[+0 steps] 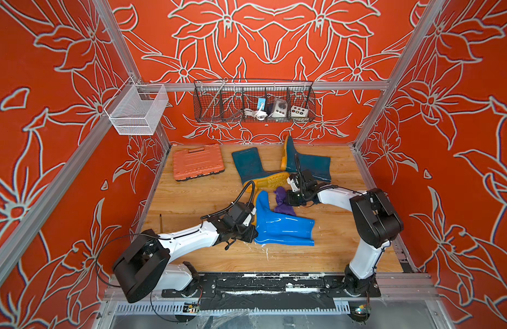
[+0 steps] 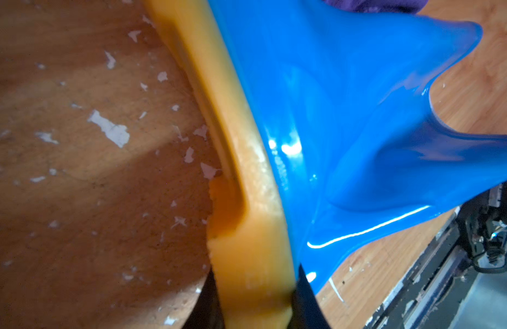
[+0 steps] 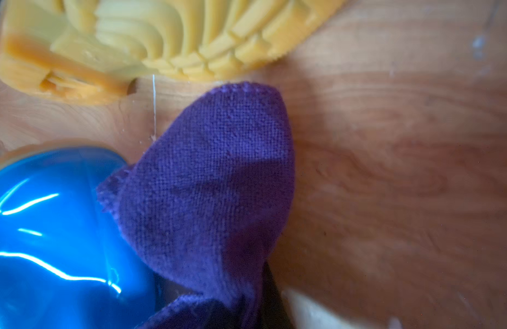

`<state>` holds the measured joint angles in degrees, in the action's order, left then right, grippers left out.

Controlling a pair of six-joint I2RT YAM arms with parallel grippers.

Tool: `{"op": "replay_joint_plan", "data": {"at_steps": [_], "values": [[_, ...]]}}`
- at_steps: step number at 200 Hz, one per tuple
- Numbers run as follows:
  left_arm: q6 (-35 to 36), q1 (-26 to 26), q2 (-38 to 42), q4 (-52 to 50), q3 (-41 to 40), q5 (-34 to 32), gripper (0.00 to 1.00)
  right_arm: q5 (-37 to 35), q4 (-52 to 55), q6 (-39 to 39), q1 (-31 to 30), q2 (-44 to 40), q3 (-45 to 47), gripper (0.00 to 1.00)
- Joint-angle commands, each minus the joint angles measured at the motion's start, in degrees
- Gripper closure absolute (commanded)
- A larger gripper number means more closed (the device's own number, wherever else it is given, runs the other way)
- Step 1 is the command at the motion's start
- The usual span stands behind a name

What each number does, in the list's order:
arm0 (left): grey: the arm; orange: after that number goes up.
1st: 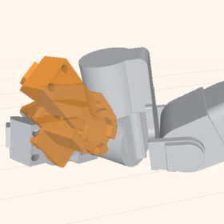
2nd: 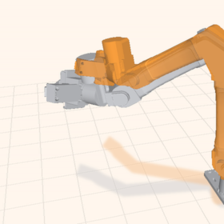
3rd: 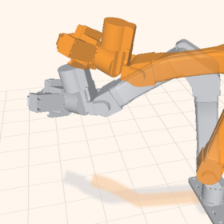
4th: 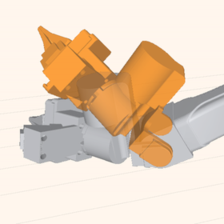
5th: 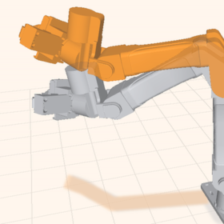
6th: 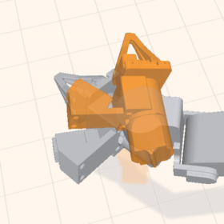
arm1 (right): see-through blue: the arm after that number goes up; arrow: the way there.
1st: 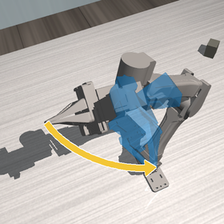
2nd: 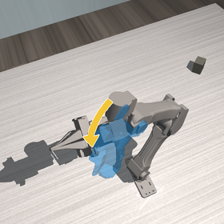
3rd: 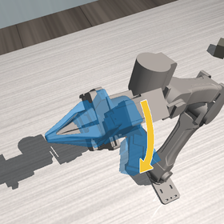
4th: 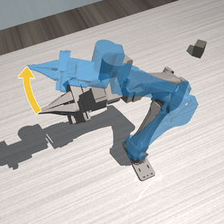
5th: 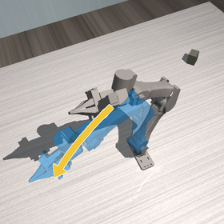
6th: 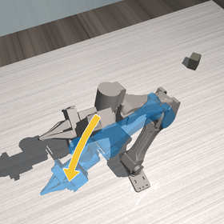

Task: Wipe the rubber boots with a cloth
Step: Wipe the dirt off the rubber boot.

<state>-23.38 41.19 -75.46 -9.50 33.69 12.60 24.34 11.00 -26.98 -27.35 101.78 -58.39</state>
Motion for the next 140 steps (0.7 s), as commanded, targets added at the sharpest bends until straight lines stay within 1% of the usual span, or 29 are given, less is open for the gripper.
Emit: {"op": "replay_joint_plan", "data": {"at_steps": [1,9,17,32,46,61,78,93,105,125,140], "values": [[3.2,-0.1,-0.8,-2.5,1.9,0.6,1.0,-0.1,1.8,3.0,-9.3,-6.1,-2.3,1.0],[3.8,-0.1,-1.0,-3.0,2.4,0.8,1.0,-0.3,1.6,2.8,-11.8,-6.2,-2.8,1.0],[4.3,0.0,-1.1,-3.1,2.6,0.9,1.0,0.9,0.0,1.8,-12.9,-5.8,-3.0,1.0],[5.1,-0.1,-1.3,-2.8,2.9,1.6,1.0,3.4,-3.7,0.6,-13.2,-3.1,-3.8,1.0],[5.7,-0.1,-1.5,-2.8,3.3,2.7,1.0,2.8,-0.9,3.0,-12.9,1.2,-7.8,1.0],[5.9,-0.1,-1.4,-2.7,3.3,3.9,1.0,2.5,2.8,4.6,-10.9,6.1,-12.5,1.0],[6.0,-0.1,-0.8,-3.0,3.2,4.1,1.0,3.3,3.2,2.1,-5.9,8.8,-14.2,1.0],[6.0,-0.1,-0.1,-3.0,2.9,4.1,1.0,4.4,1.1,-0.6,-1.8,8.4,-13.1,1.0],[5.9,-0.1,0.3,-2.6,2.6,4.0,1.0,4.5,1.5,0.3,-1.1,6.9,-12.5,1.0],[5.8,-0.1,-0.1,-1.4,2.3,4.0,1.0,5.2,1.8,1.3,-3.3,3.5,-9.8,1.0],[5.7,-0.1,-1.1,-0.8,2.7,4.0,1.0,4.5,0.3,0.6,-7.5,0.5,-5.4,1.0]]}}
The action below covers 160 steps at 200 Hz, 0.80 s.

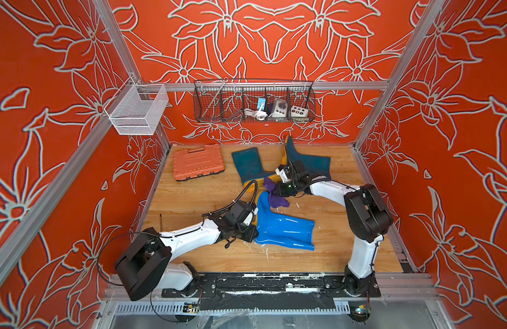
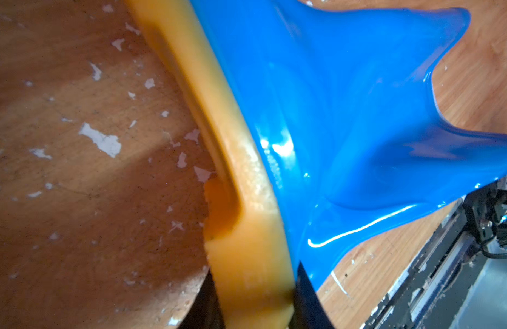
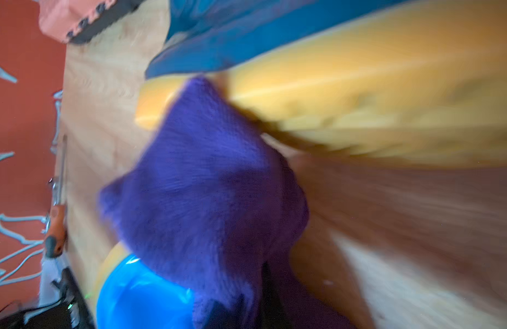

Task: Wipe the rubber boots with a cloth
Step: Wipe the dirt off the rubber boot.

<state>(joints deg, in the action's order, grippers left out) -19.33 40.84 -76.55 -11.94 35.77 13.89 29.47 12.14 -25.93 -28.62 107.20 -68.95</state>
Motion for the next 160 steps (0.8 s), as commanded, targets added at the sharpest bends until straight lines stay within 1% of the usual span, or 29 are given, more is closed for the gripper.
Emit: {"op": "replay_joint_plan", "data": {"at_steps": [1,17,29,44,55,65,75,92,100,109,121,126,132,138,160], "values": [[1.7,0.3,-0.1,1.7,0.6,2.7,1.0,-0.7,-1.0,-0.5,-6.6,-5.1,5.4,1.0],[1.6,0.3,-1.2,2.1,1.1,2.8,1.0,-1.5,-3.2,-2.4,-10.8,-6.9,9.4,1.0],[1.3,0.3,-1.8,2.3,1.2,2.7,1.0,-0.2,-6.3,-4.9,-12.8,-7.0,11.9,1.0],[1.2,0.3,-2.5,2.7,1.4,2.8,1.0,1.1,-8.6,-6.3,-13.4,-6.2,12.7,1.0],[1.2,0.3,-2.9,2.8,1.6,3.0,1.0,-0.5,-6.0,-4.1,-12.8,-5.3,10.3,1.0],[1.2,0.3,-3.1,2.4,2.0,3.1,1.0,-2.1,-2.0,-1.5,-11.4,-4.4,7.5,1.0],[1.4,0.3,-3.2,2.1,2.2,2.9,1.0,-2.5,-0.1,-0.5,-8.6,-3.4,4.9,1.0],[1.6,0.3,-3.2,1.0,2.9,1.5,1.0,-0.4,0.1,-2.5,-1.3,-3.4,3.0,1.0],[1.6,0.3,-3.2,0.5,3.3,0.6,1.0,-0.7,0.3,-3.1,1.4,-4.5,2.9,1.0],[0.7,0.2,-3.3,0.6,3.6,-0.7,1.0,-1.8,1.3,-2.3,2.8,-6.6,2.9,1.0],[-1.0,0.2,-3.3,1.0,3.7,-2.1,1.0,-3.2,3.6,-0.4,2.9,-9.8,2.8,1.0],[-1.4,0.2,-3.4,1.2,3.8,-2.6,0.95,-2.9,3.9,-0.1,2.7,-11.1,3.3,1.0],[-1.9,0.2,-3.6,1.4,3.9,-3.1,0.85,-2.1,3.4,-0.1,2.3,-12.7,4.2,1.0],[-2.1,0.2,-3.8,1.6,4.0,-3.3,0.79,-1.7,2.8,-0.3,1.5,-14.2,5.4,1.0],[-2.8,0.2,-4.5,2.0,4.1,-4.0,0.64,-2.6,1.8,-0.1,-4.1,-17.8,8.3,1.0]]}}
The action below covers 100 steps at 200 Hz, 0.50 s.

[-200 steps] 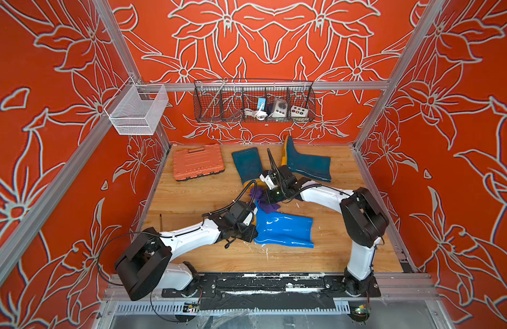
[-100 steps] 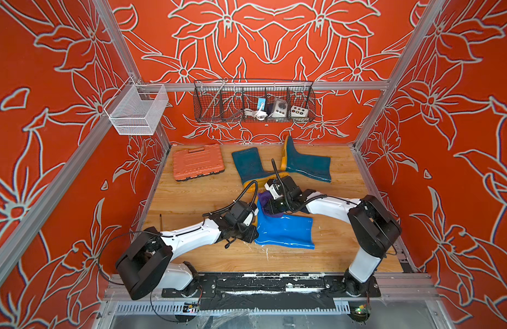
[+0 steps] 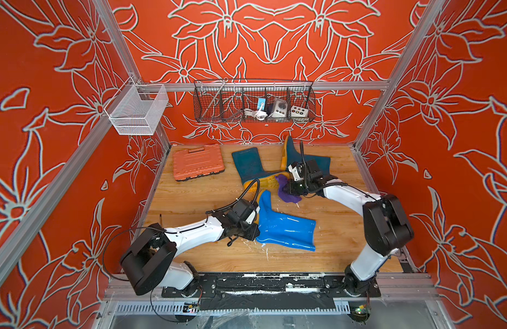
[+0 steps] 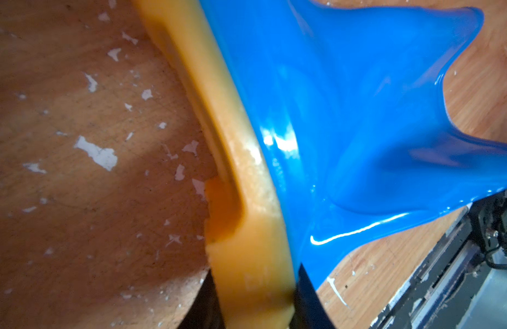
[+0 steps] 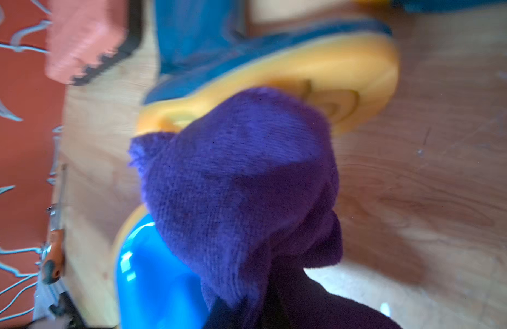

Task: Wipe the rubber boots with a cloth
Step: Wipe the dirt off the rubber boot.

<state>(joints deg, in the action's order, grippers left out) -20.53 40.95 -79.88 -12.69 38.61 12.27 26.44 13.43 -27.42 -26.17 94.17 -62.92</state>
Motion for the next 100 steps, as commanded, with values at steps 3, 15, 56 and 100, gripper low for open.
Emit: {"op": "replay_joint_plan", "data": {"at_steps": [3,15,56,100], "values": [[-1.6,0.1,-1.1,2.8,1.1,-2.4,0.63,0.3,0.4,1.4,-7.4,-4.9,2.5,1.0],[-2.1,0.1,-0.5,3.1,0.4,-2.8,0.58,0.9,-0.4,1.1,-11.3,-4.4,3.2,1.0],[-2.9,0.1,6.6,3.3,-4.6,-5.2,0.49,5.4,-6.0,-1.1,-16.3,-0.2,7.9,1.0],[-2.5,0.1,15.0,3.6,-9.6,-7.7,0.48,-0.9,3.9,4.9,-9.1,2.9,4.6,1.0]]}}
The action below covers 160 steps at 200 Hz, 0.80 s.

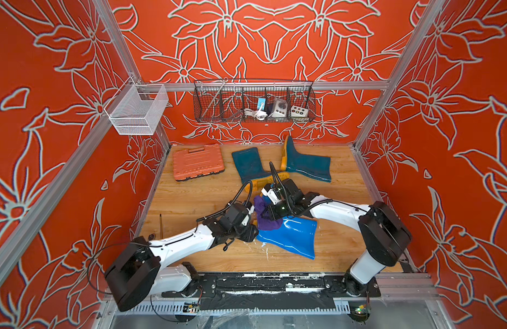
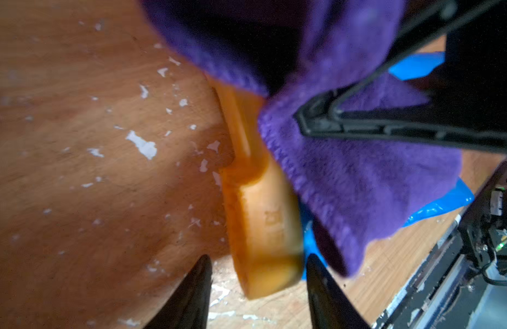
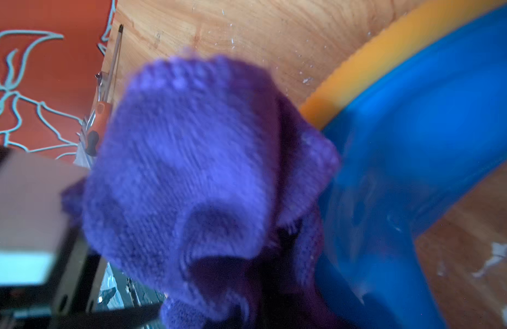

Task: Wipe the rubber boots with a cloth
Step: Wipe the dirt off the rubber boot.

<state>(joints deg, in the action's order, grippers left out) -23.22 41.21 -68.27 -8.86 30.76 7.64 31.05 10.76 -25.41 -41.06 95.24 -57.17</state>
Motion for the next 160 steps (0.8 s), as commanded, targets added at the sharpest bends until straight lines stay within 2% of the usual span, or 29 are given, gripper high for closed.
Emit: {"op": "replay_joint_plan", "data": {"at_steps": [1,14,29,62,85,121,160], "values": [[0.2,-0.2,3.5,-0.3,-1.9,-3.1,0.48,-5.3,6.5,2.7,6.0,1.7,-1.1,1.0],[0.3,-0.2,5.8,-0.7,-2.9,-3.4,0.48,-3.9,5.9,2.8,9.0,-0.1,-0.2,1.0],[0.3,-0.2,8.3,-0.7,-4.3,-4.0,0.48,-4.8,7.7,5.5,7.9,-2.6,-0.8,1.0],[0.1,-0.1,11.1,0.7,-6.6,-4.3,0.47,-7.0,12.1,12.9,-2.4,-4.1,-3.9,1.0],[0.0,-0.1,11.1,0.4,-6.6,-4.5,0.47,-4.5,12.0,14.9,-6.5,-1.6,-4.5,1.0],[-0.1,-0.2,11.0,0.6,-6.7,-4.2,0.47,-6.2,14.5,18.0,-5.0,5.8,-11.4,1.0],[-0.2,-0.1,9.8,0.4,-5.9,-3.5,0.47,-5.5,14.6,14.3,1.6,12.0,-22.1,1.0]]}}
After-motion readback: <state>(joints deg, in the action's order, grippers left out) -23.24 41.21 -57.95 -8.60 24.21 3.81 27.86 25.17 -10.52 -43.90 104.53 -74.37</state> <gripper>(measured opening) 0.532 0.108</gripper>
